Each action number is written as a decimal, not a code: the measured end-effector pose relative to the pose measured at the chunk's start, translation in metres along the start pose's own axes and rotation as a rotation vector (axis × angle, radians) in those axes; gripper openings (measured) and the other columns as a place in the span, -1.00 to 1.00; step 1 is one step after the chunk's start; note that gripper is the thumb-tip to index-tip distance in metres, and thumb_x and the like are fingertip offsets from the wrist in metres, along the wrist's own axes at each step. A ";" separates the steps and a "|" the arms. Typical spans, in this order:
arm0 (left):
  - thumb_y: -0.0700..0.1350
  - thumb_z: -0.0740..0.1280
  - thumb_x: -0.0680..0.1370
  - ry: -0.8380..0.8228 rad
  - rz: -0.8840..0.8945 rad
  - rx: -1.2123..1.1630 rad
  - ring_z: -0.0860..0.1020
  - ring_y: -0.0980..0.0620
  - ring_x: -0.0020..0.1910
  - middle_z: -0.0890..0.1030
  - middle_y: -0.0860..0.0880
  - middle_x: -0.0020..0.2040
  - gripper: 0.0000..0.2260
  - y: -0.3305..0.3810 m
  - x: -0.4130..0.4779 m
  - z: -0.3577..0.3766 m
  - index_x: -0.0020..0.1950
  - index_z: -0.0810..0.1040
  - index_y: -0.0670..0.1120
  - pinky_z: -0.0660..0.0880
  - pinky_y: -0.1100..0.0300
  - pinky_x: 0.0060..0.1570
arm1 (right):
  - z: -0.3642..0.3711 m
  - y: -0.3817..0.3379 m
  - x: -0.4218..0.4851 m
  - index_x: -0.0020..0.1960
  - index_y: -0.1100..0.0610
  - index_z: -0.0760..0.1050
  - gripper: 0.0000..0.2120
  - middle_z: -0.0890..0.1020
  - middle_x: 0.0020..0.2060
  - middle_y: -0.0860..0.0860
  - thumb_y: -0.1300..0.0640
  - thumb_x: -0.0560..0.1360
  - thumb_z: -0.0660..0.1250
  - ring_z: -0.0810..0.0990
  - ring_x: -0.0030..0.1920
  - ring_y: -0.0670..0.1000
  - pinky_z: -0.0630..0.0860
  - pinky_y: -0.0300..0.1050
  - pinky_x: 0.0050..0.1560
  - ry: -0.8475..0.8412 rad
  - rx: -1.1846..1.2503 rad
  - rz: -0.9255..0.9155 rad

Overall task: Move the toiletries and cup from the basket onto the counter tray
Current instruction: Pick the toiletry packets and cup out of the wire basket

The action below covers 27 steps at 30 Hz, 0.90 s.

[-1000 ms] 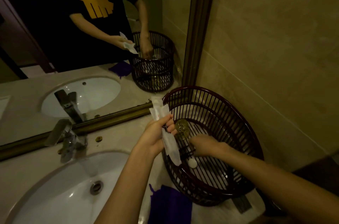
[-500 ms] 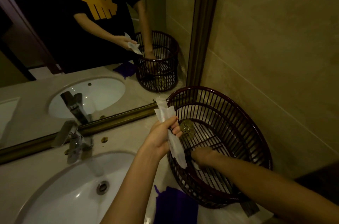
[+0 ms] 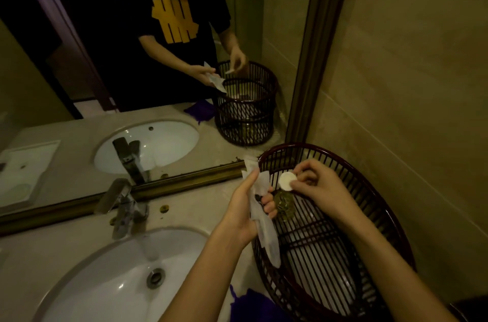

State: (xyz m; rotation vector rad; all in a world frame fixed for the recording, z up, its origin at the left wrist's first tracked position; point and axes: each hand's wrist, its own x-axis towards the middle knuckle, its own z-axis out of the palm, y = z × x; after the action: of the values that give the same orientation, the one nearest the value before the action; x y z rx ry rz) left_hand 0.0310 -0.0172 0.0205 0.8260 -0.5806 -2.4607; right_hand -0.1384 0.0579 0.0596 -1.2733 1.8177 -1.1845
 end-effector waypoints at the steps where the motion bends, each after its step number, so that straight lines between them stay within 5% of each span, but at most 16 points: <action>1: 0.21 0.35 0.53 -0.031 -0.002 -0.012 0.37 0.02 -0.43 0.38 -0.08 -0.38 -0.54 0.000 0.000 0.000 -0.01 0.52 -0.22 0.31 0.17 -0.38 | 0.006 -0.011 -0.007 0.02 0.11 0.53 -0.83 0.66 -0.19 0.03 0.25 0.49 0.47 0.65 -0.18 -0.11 0.53 -0.36 -0.20 -0.045 0.018 -0.020; 4: 0.24 0.33 0.54 -0.106 -0.023 -0.078 0.62 -0.11 -0.10 0.64 -0.23 -0.05 -0.44 0.001 -0.004 0.005 0.20 0.58 -0.26 0.54 0.07 -0.03 | 0.029 -0.031 -0.023 0.03 0.06 0.53 -0.84 0.65 -0.15 -0.06 0.21 0.51 0.46 0.67 -0.18 -0.18 0.62 -0.28 -0.20 -0.171 -0.075 -0.054; 7: 0.20 0.40 0.51 -0.087 -0.031 -0.103 0.60 -0.12 0.09 0.62 -0.22 0.05 -0.49 0.001 -0.005 0.007 0.13 0.60 -0.26 0.50 0.01 0.21 | 0.048 -0.030 -0.027 0.03 -0.02 0.51 -0.87 0.60 -0.10 -0.12 0.11 0.52 0.42 0.58 -0.08 -0.18 0.58 -0.26 -0.10 -0.101 -0.311 -0.185; 10: 0.14 0.39 0.53 -0.055 -0.015 -0.090 0.51 -0.15 0.24 0.52 -0.24 0.17 -0.49 0.002 -0.005 0.009 0.29 0.53 -0.23 0.38 -0.03 0.39 | 0.061 -0.023 -0.025 0.00 0.05 0.50 -0.88 0.51 -0.08 -0.08 0.10 0.51 0.41 0.43 -0.02 -0.13 0.37 -0.35 -0.12 0.009 -0.441 -0.293; 13: 0.02 0.37 0.56 -0.018 0.010 -0.064 0.66 -0.06 -0.04 0.65 -0.19 -0.04 -0.63 0.001 -0.007 0.010 0.22 0.59 -0.24 0.59 0.09 0.03 | 0.062 -0.016 -0.024 -0.03 -0.01 0.45 -0.78 0.43 -0.06 -0.09 0.05 0.44 0.47 0.36 0.00 -0.13 0.33 -0.34 -0.13 0.069 -0.456 -0.280; 19: -0.24 0.37 0.50 0.088 0.017 -0.005 0.47 0.05 -0.45 0.46 -0.05 -0.41 -0.90 -0.002 0.003 -0.006 -0.01 0.49 -0.19 0.48 0.17 -0.43 | 0.009 -0.001 0.007 -0.07 0.08 0.51 -0.88 0.56 -0.15 -0.04 0.11 0.51 0.46 0.53 -0.13 -0.09 0.46 -0.20 -0.13 0.213 -0.033 -0.093; 22: -0.20 0.44 0.46 0.034 0.035 -0.080 0.47 0.02 -0.40 0.45 -0.08 -0.35 -0.81 -0.001 0.002 -0.008 0.00 0.51 -0.20 0.47 0.14 -0.40 | -0.017 0.030 0.038 -0.01 0.16 0.54 -0.89 0.59 -0.15 0.00 0.12 0.54 0.42 0.56 -0.12 -0.04 0.45 -0.19 -0.16 0.214 -0.052 0.081; 27: -0.39 0.48 0.27 -0.012 0.099 -0.038 0.52 0.03 -0.28 0.53 -0.09 -0.25 -0.57 -0.006 -0.002 -0.004 0.11 0.53 -0.23 0.48 0.17 -0.29 | 0.011 0.091 0.082 0.17 0.10 0.51 -0.64 0.57 0.08 0.04 0.04 0.45 0.51 0.57 0.08 0.05 0.46 -0.21 -0.14 -0.057 -0.503 0.204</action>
State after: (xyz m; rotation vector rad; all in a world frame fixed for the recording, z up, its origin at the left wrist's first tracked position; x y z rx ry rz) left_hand 0.0328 -0.0120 0.0151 0.7503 -0.5633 -2.3805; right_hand -0.1921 -0.0100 -0.0272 -1.3229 2.2238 -0.5908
